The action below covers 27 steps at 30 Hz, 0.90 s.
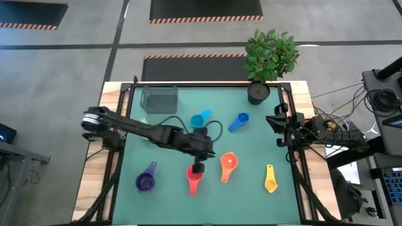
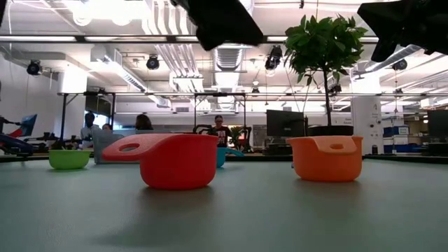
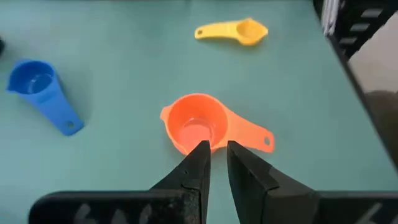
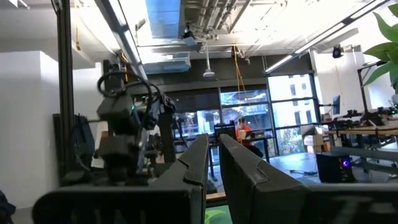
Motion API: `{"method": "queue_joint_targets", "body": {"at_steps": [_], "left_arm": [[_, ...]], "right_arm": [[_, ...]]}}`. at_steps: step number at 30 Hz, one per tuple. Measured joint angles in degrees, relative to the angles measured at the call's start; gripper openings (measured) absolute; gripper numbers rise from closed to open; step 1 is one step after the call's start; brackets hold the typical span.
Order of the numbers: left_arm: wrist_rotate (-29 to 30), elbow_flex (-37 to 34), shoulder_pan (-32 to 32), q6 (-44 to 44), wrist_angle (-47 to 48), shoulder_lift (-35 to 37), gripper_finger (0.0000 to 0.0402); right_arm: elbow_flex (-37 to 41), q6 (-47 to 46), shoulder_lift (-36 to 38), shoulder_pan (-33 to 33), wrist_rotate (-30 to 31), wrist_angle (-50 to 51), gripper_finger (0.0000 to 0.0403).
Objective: Nest measuring cups in basket
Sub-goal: Stack the orange measuring cup on top of the violet measuring cup
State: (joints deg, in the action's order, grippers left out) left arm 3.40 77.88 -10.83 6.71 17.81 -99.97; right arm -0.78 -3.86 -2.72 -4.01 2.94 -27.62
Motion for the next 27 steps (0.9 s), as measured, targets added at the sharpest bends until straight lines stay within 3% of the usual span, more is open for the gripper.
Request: {"method": "queue_joint_targets", "body": {"at_steps": [20, 27], "left_arm": [[0.37, 8.04, 1.18, -1.78, -7.73, -16.63, 0.0038], [0.58, 7.95, 2.36, -4.41, -11.34, -18.06, 0.0079]], "right_arm": [[0.00, -0.13, 0.00, 0.00, 0.04, 0.15, 0.0028], [0.00, -0.05, 0.00, 0.00, 0.07, 0.33, 0.0028]]}}
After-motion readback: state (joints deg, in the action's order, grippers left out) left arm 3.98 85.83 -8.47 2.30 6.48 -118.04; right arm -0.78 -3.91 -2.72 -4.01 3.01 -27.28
